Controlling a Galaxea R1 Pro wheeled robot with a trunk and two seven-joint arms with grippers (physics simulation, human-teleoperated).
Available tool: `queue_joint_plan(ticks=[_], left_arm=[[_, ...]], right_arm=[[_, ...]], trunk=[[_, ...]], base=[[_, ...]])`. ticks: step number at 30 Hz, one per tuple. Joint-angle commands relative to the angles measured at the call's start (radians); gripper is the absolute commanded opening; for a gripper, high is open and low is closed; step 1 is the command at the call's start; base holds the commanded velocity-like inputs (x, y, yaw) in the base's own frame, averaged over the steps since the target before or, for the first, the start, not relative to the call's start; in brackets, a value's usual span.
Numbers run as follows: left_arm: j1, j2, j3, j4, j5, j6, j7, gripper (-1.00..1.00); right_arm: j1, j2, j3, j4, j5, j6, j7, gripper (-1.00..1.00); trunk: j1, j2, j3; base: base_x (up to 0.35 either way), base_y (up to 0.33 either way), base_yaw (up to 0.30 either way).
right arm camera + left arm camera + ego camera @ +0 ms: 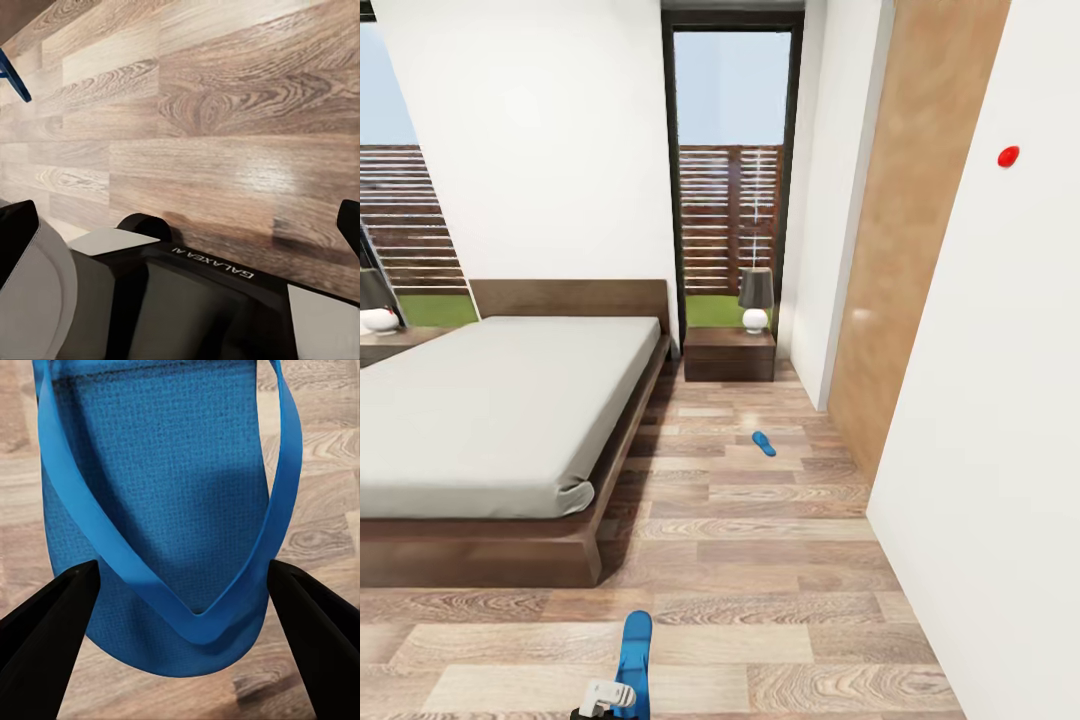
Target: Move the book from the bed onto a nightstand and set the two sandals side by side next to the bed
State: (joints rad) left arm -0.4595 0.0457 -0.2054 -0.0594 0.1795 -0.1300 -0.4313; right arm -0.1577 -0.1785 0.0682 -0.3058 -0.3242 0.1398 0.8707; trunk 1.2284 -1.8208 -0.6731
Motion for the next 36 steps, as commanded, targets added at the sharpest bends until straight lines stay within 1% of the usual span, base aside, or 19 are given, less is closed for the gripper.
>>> queue_joint_plan(ticks=[1,6,12,36], left_arm=[[-0.001,0.0,-0.009,0.001,0.009,-0.003,-0.003,-1.0],[-0.001,0.0,-0.009,0.001,0.009,-0.003,-0.003,-1.0],[-0.001,0.0,-0.009,0.001,0.009,-0.003,-0.003,-1.0],[0.0,0.0,-0.009,0.002,0.009,-0.003,-0.003,-1.0]], right_arm=[[0.0,-0.001,0.007,-0.001,-0.01,0.008,0.001,1.0],[0.0,-0.001,0.007,-0.001,-0.01,0.008,0.001,1.0],[0.0,-0.001,0.007,-0.001,-0.01,0.008,0.001,1.0],[0.0,-0.001,0.007,-0.001,-0.01,0.008,0.001,1.0]], trunk=[[-0.004,0.007,0.002],[-0.023,0.042,0.018],[-0.023,0.042,0.017],[-0.023,0.042,-0.018]], base=[[0.0,0.0,0.0],[0.0,0.0,0.0],[0.0,0.0,0.0],[0.0,0.0,0.0]])
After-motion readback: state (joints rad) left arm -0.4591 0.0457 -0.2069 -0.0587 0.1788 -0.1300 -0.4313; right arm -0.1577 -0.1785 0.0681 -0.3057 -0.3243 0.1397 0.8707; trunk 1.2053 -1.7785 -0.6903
